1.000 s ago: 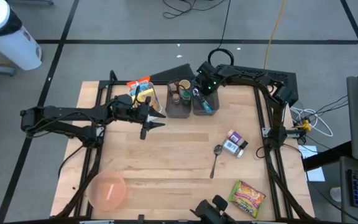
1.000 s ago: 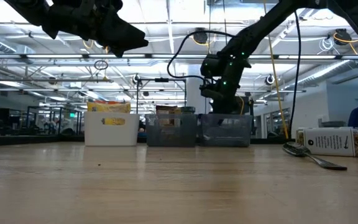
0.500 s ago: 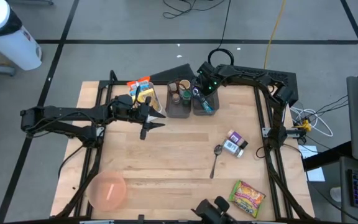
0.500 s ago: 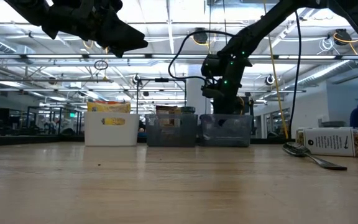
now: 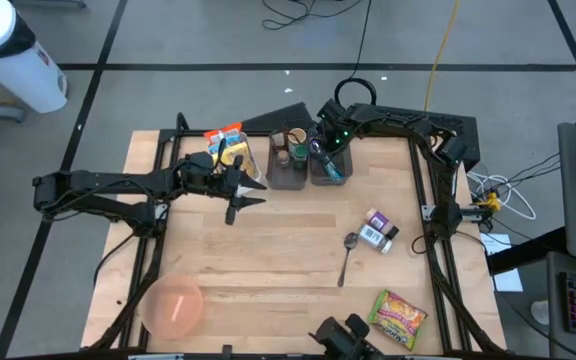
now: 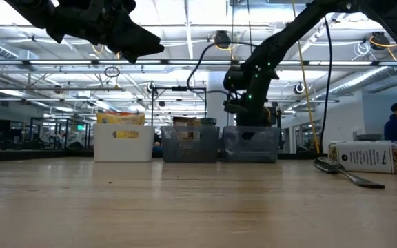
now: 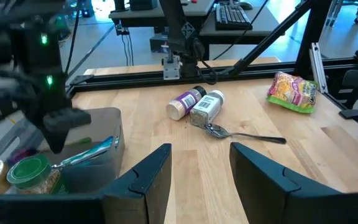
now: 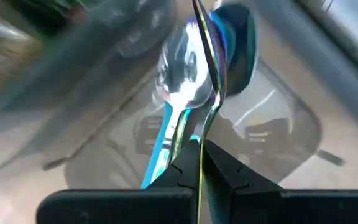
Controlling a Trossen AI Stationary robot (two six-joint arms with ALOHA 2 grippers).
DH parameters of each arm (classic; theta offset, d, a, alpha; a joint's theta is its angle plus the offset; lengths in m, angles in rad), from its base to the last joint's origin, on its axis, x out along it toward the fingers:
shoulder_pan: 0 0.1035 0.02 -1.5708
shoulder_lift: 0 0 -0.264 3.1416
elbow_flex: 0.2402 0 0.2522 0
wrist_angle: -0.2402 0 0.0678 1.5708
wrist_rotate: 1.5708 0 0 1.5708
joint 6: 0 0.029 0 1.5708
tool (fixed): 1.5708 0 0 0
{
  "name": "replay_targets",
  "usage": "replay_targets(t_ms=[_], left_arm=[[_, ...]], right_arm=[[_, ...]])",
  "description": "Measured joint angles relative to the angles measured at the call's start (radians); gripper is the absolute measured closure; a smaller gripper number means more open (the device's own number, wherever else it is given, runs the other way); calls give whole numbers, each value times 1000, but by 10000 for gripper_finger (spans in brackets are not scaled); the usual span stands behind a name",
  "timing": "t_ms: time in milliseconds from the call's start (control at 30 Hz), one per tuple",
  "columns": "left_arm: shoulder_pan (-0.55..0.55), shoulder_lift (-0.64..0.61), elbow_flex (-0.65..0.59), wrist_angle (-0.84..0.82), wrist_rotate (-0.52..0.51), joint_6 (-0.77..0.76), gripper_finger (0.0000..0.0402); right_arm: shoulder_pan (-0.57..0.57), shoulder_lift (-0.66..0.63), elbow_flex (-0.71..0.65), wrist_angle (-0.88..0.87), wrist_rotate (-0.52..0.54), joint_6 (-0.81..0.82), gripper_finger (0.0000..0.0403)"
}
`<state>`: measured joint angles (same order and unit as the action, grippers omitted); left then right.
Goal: Pick & Place Food Item
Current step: Put the purple spoon into the right black bin
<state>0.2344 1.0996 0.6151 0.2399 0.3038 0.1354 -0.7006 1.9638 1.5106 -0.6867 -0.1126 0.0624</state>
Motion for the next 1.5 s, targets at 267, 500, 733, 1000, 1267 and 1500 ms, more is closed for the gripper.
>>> replay_targets(t_ms=[267,500,733,1000,1267,1500], left_arm=[[-1,0,0,-4,0,13,231],[0,0,0,-4,0,17,231],[0,0,0,-4,0,18,231],[0,0,0,-4,0,18,231],[0,0,0,-5,0,18,231],[0,0,0,-5,0,13,231]], right_arm=[[1,29,3,-31,-22,-2,403],[1,27,3,-37,-92,28,403],[0,27,3,-39,-97,31,403],[-5,27,3,-45,-94,31,403],[-5,29,3,-48,-94,27,403],[-5,74,6,-38,-77,10,403]])
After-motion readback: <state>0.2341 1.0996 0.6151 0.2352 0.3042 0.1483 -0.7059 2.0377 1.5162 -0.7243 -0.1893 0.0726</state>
